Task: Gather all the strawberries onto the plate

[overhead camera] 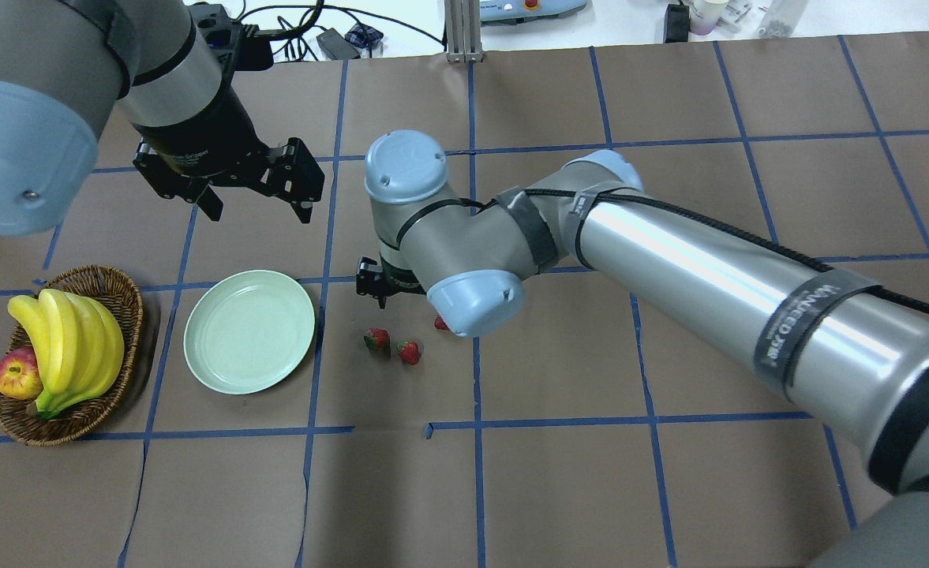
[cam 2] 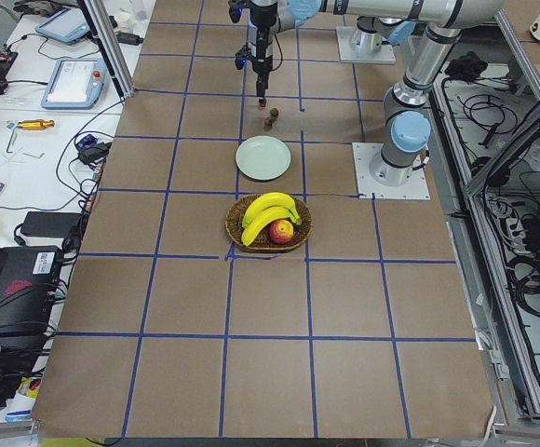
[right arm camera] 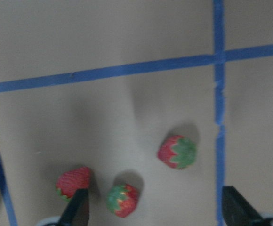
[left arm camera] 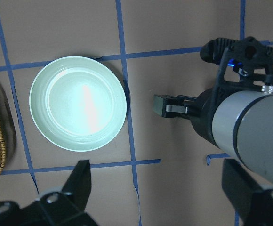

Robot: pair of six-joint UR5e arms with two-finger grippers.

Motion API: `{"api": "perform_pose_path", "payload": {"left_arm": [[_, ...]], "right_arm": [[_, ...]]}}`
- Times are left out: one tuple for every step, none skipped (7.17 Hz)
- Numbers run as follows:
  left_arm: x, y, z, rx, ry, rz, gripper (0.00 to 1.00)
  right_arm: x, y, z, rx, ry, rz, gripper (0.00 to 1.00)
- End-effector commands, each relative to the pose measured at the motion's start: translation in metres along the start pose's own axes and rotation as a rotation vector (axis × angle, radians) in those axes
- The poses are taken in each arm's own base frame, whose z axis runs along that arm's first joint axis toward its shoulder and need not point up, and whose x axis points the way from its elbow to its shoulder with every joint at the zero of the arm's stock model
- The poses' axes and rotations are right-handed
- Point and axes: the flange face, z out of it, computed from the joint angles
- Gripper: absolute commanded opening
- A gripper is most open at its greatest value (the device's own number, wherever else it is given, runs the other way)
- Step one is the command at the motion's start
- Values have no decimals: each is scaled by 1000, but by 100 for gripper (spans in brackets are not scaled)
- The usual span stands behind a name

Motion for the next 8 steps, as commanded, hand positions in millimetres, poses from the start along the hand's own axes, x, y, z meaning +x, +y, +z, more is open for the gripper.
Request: {"api": "perform_pose_path", "payload": {"left_arm": [[0,0,1,-2,0,-1,100],[0,0,3,-5,-2,-6,100],[0,-1,3,-5,0,-8,100],[0,-2,7,-13,0,-11,100],[0,-3,7,-13,0,-9,100],[0,-1,4,-7,1,-6,100],[0,-1,2,-3,0,-5,100],[0,-1,3,-5,0,-6,100]], "right_arm": [[97,-18,-95,-55,42,-48,100],[140,-19,-140,-17,62,11,100],[171,-19,-174,27,136,-6,100],[181,-6,-201,59,181,-56,100],[184,1,-213,54,180,-59,100],[186,4,-227,77,171,-54,100],[187,1,-242,122,156,-40,100],[216,-12,-256,134,137,28,100]]}}
